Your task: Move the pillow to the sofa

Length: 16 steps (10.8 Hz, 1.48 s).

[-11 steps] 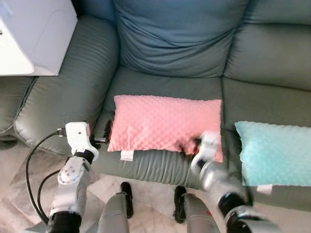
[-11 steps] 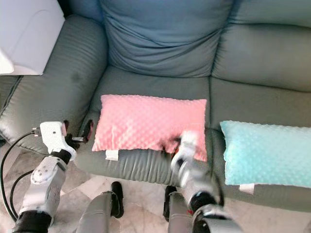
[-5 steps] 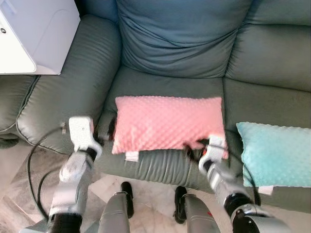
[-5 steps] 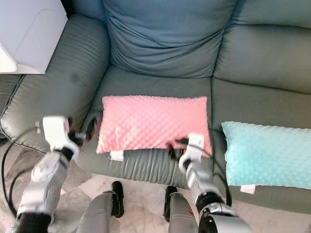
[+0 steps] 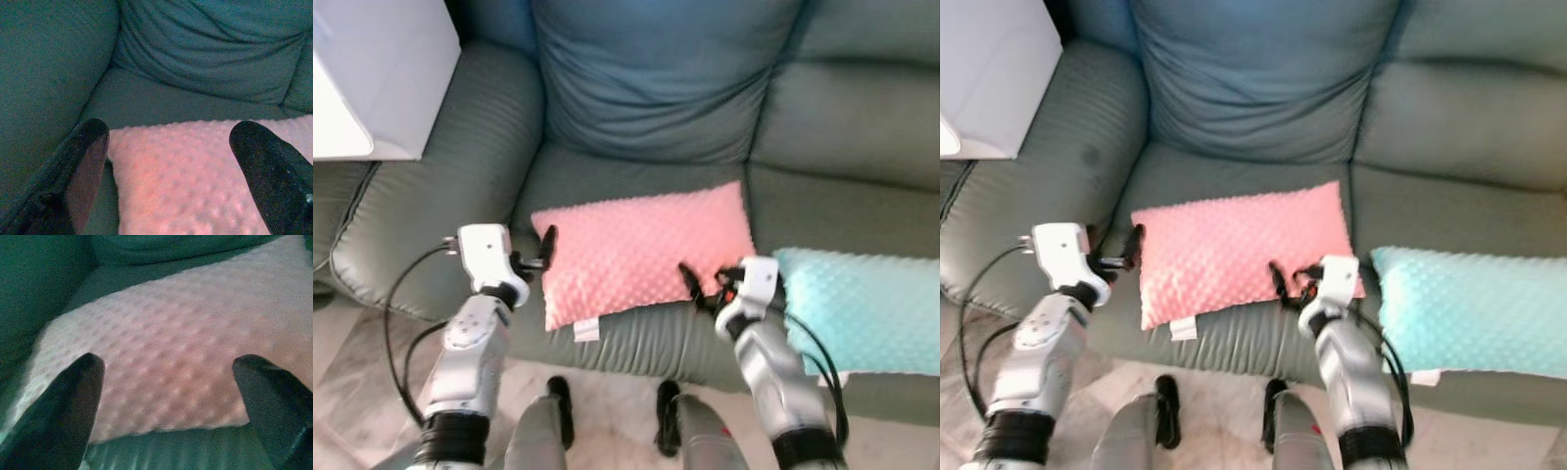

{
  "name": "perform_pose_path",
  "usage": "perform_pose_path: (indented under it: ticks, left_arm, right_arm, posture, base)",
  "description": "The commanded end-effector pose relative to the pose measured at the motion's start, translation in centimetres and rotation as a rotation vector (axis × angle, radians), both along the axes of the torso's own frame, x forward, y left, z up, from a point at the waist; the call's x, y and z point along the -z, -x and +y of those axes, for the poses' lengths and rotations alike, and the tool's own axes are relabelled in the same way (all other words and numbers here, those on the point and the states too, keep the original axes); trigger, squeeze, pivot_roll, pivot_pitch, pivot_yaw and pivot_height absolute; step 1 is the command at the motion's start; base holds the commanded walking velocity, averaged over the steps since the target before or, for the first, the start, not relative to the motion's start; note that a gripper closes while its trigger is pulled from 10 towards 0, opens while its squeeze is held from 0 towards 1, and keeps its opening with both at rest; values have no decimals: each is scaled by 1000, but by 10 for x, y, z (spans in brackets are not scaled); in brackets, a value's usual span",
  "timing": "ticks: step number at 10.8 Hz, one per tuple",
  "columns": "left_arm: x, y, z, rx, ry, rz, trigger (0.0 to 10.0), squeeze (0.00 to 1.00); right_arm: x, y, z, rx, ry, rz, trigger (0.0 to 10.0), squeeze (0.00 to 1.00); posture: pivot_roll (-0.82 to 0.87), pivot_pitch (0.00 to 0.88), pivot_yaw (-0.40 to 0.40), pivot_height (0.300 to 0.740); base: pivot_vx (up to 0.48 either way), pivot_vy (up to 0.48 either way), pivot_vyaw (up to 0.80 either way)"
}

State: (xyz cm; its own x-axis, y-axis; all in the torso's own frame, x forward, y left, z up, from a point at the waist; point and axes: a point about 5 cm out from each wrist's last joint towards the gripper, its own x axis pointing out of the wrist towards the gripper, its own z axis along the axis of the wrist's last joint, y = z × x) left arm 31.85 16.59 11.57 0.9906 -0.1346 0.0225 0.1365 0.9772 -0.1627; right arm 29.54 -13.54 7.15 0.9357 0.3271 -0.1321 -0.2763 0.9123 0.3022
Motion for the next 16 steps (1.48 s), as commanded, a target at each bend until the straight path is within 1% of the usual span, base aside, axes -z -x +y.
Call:
perform_pose_path:
  ticks: [1,2,3,4,5,6,7,8,9,10,11,12,13,14,15,16]
  left_arm:
    - [7,1,0,-3,-3,19,10000,0]
    - [6,-2,-2,-1,-3,16,10000,0]
    - [7,-3,-2,-3,-6,18,10000,0]
    - [13,-3,0,-11,-19,52,10000,0]
    - [33,1,-2,2,-70,171,10000,0]
    - [39,4,-5,16,-69,197,10000,0]
    - [44,6,-9,33,-48,220,10000,0]
    - [53,8,-11,57,-65,251,10000,0]
    - [62,10,-9,54,-76,295,10000,0]
    - [68,10,-8,61,-86,317,10000,0]
    - [75,9,-6,42,-98,356,10000,0]
    - [82,10,-7,47,-119,416,10000,0]
    - [86,10,-8,58,-125,443,10000,0]
    - [89,11,-11,73,-121,453,10000,0]
    - [88,9,-15,76,-98,451,10000,0]
    - [90,9,-20,93,-89,471,10000,0]
  right_arm:
    - [0,10,6,-61,-16,30,10000,0]
    - [-9,16,-5,-54,80,-35,10000,0]
    - [-11,14,-25,36,146,-60,10000,0]
    - [-13,9,-55,155,232,-63,10000,0]
    - [-13,1,-76,219,270,-36,10000,0]
    - [-19,-1,-77,227,264,-47,10000,0]
    - [-22,-3,-75,231,270,-60,10000,0]
    - [-17,-1,-70,230,286,-41,10000,0]
    - [-10,1,-70,239,303,-17,10000,0]
    - [-3,3,-75,273,302,16,10000,0]
    - [-1,2,-80,295,299,33,10000,0]
    - [-5,0,-80,309,285,24,10000,0]
    - [-10,1,-74,297,258,10,10000,0]
    - [-16,4,-61,258,203,-15,10000,0]
    - [-15,8,-50,222,180,-11,10000,0]
    - [-12,11,-43,207,170,-5,10000,0]
  posture:
    - [-105,225,-16,740]
    - [-114,217,-20,740]
    - [-120,213,-21,740]
    - [-125,207,-20,740]
    - [-120,207,-19,740]
    - [-120,207,-17,740]
    - [-119,212,-15,740]
    - [-120,220,-13,740]
    - [-122,228,-8,740]
    - [-120,238,-2,740]
    - [-124,247,1,740]
    - [-133,267,6,740]
    - [-141,296,6,740]
    - [-145,330,6,740]
    - [-145,346,6,740]
    - [-144,368,6,740]
  base:
    - [0,0,0]
    - [0,0,0]
    - [0,0,0]
    - [0,0,0]
    - [0,0,0]
    - [0,0,0]
    - [0,0,0]
    - [0,0,0]
    - [0,0,0]
    - [0,0,0]
    - [0,0,0]
    - [0,0,0]
    - [0,0,0]
    - [0,0,0]
    - [0,0,0]
    - [0,0,0]
